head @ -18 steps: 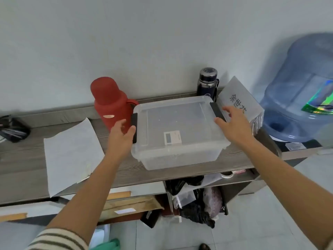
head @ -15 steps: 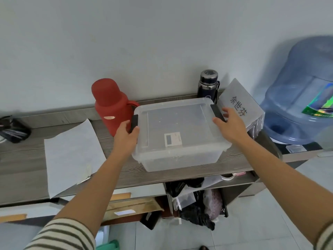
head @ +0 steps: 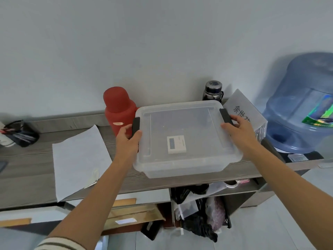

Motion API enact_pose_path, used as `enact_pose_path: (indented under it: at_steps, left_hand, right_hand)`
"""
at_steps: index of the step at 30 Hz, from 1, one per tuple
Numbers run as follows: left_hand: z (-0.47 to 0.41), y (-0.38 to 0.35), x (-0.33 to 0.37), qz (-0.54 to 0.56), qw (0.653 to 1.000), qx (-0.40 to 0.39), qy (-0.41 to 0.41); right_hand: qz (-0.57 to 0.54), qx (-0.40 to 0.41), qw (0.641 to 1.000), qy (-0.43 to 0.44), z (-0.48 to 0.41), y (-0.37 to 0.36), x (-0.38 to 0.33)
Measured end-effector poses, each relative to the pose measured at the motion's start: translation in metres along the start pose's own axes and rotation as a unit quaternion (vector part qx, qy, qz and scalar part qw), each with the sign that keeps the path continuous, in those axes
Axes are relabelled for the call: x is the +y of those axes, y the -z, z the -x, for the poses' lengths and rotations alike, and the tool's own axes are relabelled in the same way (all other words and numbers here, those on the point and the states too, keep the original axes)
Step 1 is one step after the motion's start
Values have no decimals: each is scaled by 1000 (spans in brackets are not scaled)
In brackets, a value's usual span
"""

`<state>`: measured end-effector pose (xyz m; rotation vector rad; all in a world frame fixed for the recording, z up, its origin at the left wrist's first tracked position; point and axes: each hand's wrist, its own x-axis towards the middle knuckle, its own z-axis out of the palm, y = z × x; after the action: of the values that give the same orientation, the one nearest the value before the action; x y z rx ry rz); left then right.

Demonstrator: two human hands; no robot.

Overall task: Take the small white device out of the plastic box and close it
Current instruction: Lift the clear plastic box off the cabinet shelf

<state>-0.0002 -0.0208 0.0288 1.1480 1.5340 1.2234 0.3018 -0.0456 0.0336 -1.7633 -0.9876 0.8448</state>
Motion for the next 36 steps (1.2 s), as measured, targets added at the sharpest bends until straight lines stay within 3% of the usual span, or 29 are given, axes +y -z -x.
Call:
enact_pose_path:
  at_steps: [5, 11, 23, 29, 36]
  left_hand:
    - [46, 51, 21, 27, 999, 11, 27]
    - [110, 110, -5, 43, 993, 47, 94]
    - [221, 165, -73, 61, 941, 275, 186]
    - [292, 133, -83, 88, 881, 415, 210]
    - [406, 88, -87, 144, 771, 580, 220]
  right_hand:
    - [-51, -32, 998, 12, 51, 3, -20]
    - [-59, -84, 995, 6, 117, -23, -9]
    - [-35, -281, 959, -6, 157, -87, 26]
    - [15, -400, 916, 36, 143, -104, 23]
    - [68, -564, 817, 101, 177, -127, 27]
